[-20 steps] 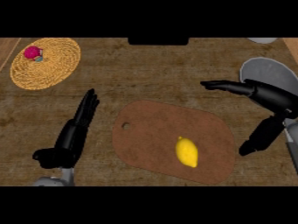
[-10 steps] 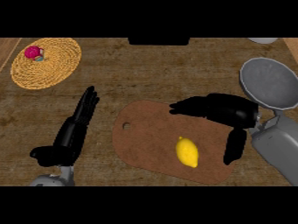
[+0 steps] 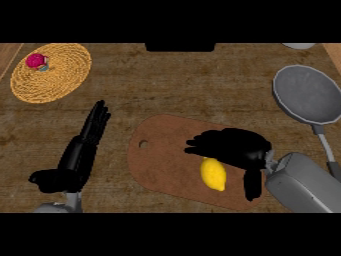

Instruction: Pick the lemon from the cutting board and place it in the pan

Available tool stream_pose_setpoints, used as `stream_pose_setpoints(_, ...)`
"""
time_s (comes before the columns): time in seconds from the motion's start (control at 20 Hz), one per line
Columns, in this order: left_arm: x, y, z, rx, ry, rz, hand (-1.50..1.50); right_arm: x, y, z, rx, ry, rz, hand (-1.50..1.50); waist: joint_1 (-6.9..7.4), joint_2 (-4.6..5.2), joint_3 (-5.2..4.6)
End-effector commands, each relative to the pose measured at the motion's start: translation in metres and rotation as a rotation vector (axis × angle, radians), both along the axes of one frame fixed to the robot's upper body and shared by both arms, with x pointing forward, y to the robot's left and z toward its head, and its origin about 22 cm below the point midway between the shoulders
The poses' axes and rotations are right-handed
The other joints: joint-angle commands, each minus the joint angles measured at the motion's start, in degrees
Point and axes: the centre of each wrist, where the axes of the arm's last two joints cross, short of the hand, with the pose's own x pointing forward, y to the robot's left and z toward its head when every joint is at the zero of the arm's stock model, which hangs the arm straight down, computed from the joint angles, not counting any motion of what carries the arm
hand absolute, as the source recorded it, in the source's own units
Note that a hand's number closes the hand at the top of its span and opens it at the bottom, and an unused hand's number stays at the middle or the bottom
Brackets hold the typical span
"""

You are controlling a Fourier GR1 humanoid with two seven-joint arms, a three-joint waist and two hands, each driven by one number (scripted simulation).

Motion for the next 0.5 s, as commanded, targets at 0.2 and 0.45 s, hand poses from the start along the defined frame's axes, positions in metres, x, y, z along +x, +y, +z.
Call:
stream_pose_setpoints(0.2, -0.007, -0.025, -0.008, -0.001, -0.015, -0.016, 0.00, 0.011, -0.001, 0.000, -0.052, 0.002, -0.019, -1.50, -0.01, 0.03, 0.01)
stream_pose_setpoints(0.45, 0.014, -0.009, 0.010, -0.003, -0.005, 0.003, 0.00, -0.004, -0.002, -0.027, 0.014, 0.010, -0.059, -1.50, -0.12, 0.03, 0.02)
